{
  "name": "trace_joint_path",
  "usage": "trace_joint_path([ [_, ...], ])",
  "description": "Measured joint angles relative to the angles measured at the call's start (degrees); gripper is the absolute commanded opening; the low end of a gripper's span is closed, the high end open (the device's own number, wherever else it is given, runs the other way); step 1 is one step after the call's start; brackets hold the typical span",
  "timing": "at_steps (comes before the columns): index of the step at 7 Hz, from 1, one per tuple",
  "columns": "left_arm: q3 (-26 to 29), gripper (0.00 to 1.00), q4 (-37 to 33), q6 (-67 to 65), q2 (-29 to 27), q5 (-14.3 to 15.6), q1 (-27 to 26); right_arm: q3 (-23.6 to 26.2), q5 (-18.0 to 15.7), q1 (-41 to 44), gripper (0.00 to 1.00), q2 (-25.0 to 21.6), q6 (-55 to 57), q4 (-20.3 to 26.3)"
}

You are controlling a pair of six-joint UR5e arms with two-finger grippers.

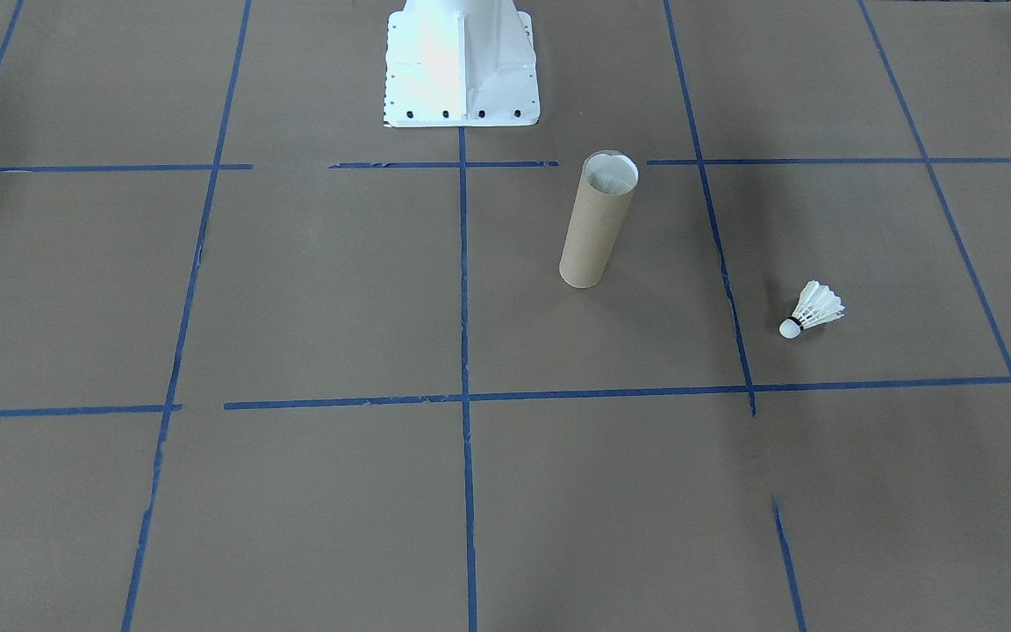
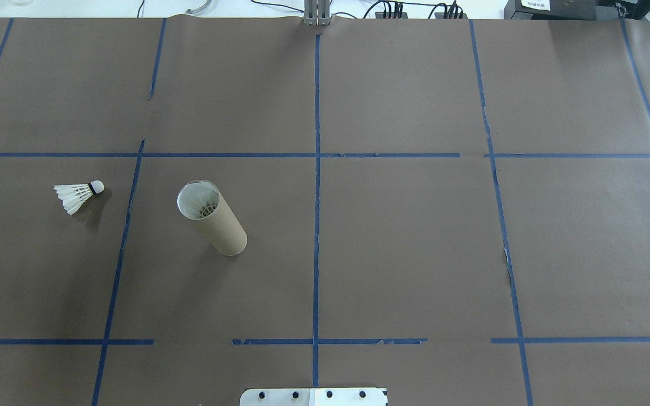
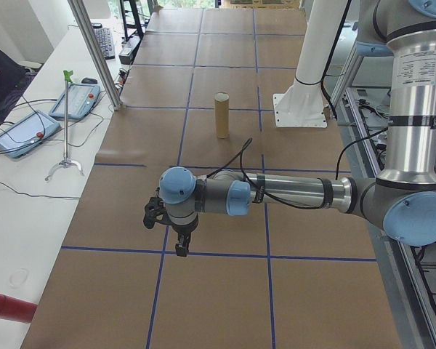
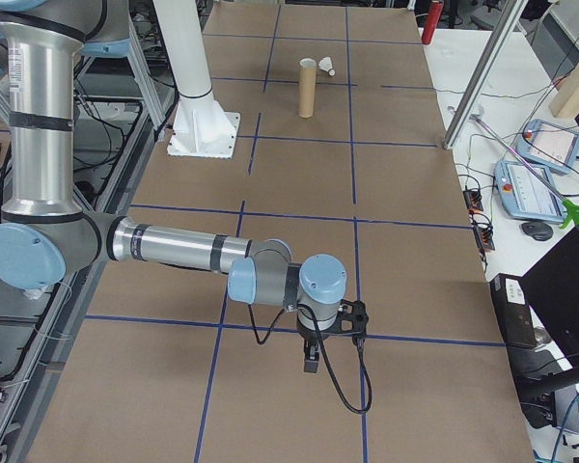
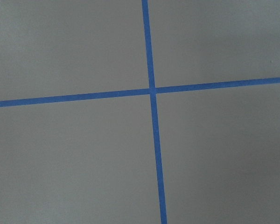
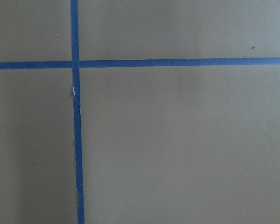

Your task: Collect badminton balls into bucket

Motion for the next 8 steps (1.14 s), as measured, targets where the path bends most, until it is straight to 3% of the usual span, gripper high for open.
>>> trace_joint_path([
  [4,0.05,1.0,-0.35,-0.13,-0.75,-0.12,0.08,0.0,0.04,0.0,1.0,0.0,0.0,0.0],
  [8,4.97,1.0,-4.41,-2.2,-11.81,1.86,0.54,0.0,0.01,0.0,1.0,0.0,0.0,0.0],
])
